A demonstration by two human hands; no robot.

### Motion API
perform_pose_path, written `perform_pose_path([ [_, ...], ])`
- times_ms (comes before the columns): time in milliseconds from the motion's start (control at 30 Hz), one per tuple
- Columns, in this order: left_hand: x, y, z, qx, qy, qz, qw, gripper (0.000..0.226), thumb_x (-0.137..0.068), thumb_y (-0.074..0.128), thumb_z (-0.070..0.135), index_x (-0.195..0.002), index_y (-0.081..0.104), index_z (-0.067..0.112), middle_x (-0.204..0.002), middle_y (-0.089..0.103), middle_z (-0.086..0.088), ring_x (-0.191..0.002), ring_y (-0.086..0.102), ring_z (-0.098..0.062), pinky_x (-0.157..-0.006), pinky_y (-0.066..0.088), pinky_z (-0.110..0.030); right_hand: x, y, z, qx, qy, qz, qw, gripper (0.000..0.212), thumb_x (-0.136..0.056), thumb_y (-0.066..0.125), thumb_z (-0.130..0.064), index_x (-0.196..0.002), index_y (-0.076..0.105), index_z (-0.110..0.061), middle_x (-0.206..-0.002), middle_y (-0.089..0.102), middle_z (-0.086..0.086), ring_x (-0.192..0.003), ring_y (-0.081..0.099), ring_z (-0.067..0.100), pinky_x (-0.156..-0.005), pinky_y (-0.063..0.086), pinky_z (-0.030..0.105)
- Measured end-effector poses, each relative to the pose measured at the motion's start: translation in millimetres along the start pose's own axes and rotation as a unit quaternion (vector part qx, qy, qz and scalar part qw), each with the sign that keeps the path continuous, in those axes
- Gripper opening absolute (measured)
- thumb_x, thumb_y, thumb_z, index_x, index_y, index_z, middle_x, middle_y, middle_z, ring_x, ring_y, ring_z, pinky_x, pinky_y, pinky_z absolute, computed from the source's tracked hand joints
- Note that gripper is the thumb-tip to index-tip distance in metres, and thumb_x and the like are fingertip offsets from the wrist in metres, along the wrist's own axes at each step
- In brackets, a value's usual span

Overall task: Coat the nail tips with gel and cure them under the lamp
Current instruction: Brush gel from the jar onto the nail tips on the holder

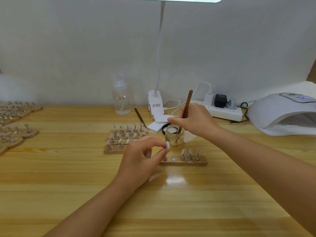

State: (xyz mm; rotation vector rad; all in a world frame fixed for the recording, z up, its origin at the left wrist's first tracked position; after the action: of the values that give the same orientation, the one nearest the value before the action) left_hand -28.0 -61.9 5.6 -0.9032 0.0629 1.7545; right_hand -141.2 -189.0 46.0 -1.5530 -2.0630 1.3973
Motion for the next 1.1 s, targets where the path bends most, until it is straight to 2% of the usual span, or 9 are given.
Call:
perform_pose_path([
  [67, 0.0, 0.2, 0.1, -0.002, 0.000, -0.002, 1.000, 0.012, -0.075, 0.070, 0.007, -0.079, 0.071, 0.019, -0.078, 0.067, 0.010, -0.042, 0.029, -0.005, -0.048, 0.027, -0.006, 0.3, 0.2, -0.8, 0.021, -0.004, -0.003, 1.000, 0.037, -0.081, 0.066, -0.041, -0.059, 0.048, -0.018, -0.059, 0.051, -0.003, -0.059, 0.050, 0.012, -0.056, 0.039, 0.027],
  [200, -0.2, 0.0, 0.5, -0.002, 0.000, 0.000, 1.000, 0.015, -0.075, 0.070, 0.006, -0.078, 0.071, 0.020, -0.079, 0.066, 0.012, -0.042, 0.030, -0.004, -0.047, 0.027, -0.007, 0.2, -6.1, -1.8, -0.008, -0.011, 0.019, 1.000, 0.034, -0.080, 0.067, -0.040, -0.064, 0.058, -0.012, -0.065, 0.060, 0.002, -0.068, 0.058, 0.018, -0.067, 0.049, 0.036],
  [267, 0.2, -0.4, 0.8, -0.003, 0.003, 0.003, 1.000, 0.017, -0.075, 0.071, 0.005, -0.077, 0.070, 0.022, -0.080, 0.067, 0.012, -0.041, 0.030, -0.004, -0.047, 0.027, -0.007, 1.0, -14.3, -0.9, -0.047, -0.009, 0.056, 0.997, 0.033, -0.080, 0.068, -0.038, -0.061, 0.057, -0.013, -0.060, 0.059, 0.000, -0.062, 0.059, 0.016, -0.067, 0.050, 0.037],
  [367, 0.7, -0.6, 0.5, 0.003, 0.001, 0.006, 1.000, 0.017, -0.075, 0.070, 0.005, -0.077, 0.070, 0.022, -0.081, 0.068, 0.011, -0.041, 0.029, -0.004, -0.046, 0.027, -0.006, 1.1, -26.5, 6.9, -0.081, 0.015, 0.106, 0.991, 0.035, -0.080, 0.068, -0.038, -0.056, 0.052, -0.017, -0.051, 0.056, -0.004, -0.053, 0.057, 0.009, -0.063, 0.050, 0.032],
  [500, 0.8, -0.6, -0.8, 0.007, -0.007, 0.012, 1.000, 0.019, -0.074, 0.071, 0.007, -0.078, 0.070, 0.026, -0.069, 0.066, 0.015, -0.041, 0.030, -0.004, -0.045, 0.026, -0.004, 3.4, -32.3, 21.6, -0.126, 0.061, 0.114, 0.984, 0.034, -0.081, 0.067, -0.039, -0.058, 0.052, -0.018, -0.040, 0.053, -0.009, -0.042, 0.054, -0.004, -0.054, 0.040, 0.020],
  [567, 0.6, -0.5, -0.9, 0.005, -0.007, 0.012, 1.000, 0.020, -0.074, 0.071, 0.007, -0.079, 0.070, 0.027, -0.065, 0.065, 0.015, -0.041, 0.030, -0.003, -0.045, 0.026, -0.004, 5.6, -33.6, 25.7, -0.134, 0.070, 0.115, 0.982, 0.034, -0.081, 0.066, -0.039, -0.059, 0.052, -0.018, -0.041, 0.054, -0.008, -0.041, 0.052, -0.006, -0.052, 0.035, 0.019],
  [833, 0.3, 0.1, -2.5, 0.010, -0.005, 0.008, 1.000, 0.018, -0.074, 0.071, 0.009, -0.079, 0.071, 0.027, -0.073, 0.069, 0.002, -0.042, 0.030, -0.005, -0.046, 0.026, -0.006, 11.5, -47.7, 29.3, -0.171, 0.065, 0.152, 0.971, 0.036, -0.086, 0.062, -0.034, -0.057, 0.050, -0.016, -0.037, 0.054, -0.010, -0.042, 0.051, -0.006, -0.056, 0.035, 0.018],
  [1000, 0.6, 0.1, -3.0, 0.007, -0.002, 0.003, 1.000, 0.018, -0.074, 0.070, 0.010, -0.081, 0.071, 0.027, -0.073, 0.068, 0.003, -0.043, 0.030, -0.004, -0.047, 0.027, -0.006, 32.0, -51.1, 20.8, -0.283, 0.033, 0.203, 0.937, 0.032, -0.088, 0.057, -0.036, -0.070, 0.055, -0.010, -0.045, 0.061, -0.005, -0.034, 0.047, 0.002, -0.044, 0.040, 0.014],
  [1100, 0.3, 0.5, -3.1, 0.006, -0.002, 0.001, 1.000, 0.018, -0.075, 0.070, 0.009, -0.082, 0.071, 0.026, -0.075, 0.069, 0.004, -0.043, 0.031, -0.003, -0.048, 0.027, -0.006, 53.2, -44.5, 13.1, -0.331, 0.001, 0.214, 0.919, 0.026, -0.086, 0.052, -0.042, -0.077, 0.062, -0.019, -0.054, 0.065, -0.003, -0.038, 0.053, 0.007, -0.046, 0.044, 0.013],
])
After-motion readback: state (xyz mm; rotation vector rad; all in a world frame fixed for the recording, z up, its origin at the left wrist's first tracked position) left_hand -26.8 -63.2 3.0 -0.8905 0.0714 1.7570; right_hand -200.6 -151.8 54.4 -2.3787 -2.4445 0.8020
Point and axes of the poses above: each hand's wrist, its own x-axis away from the middle knuckle, its own y-axis out of the palm, z = x × y, the point moved 5 cm from there along -x, towards the middle knuckle
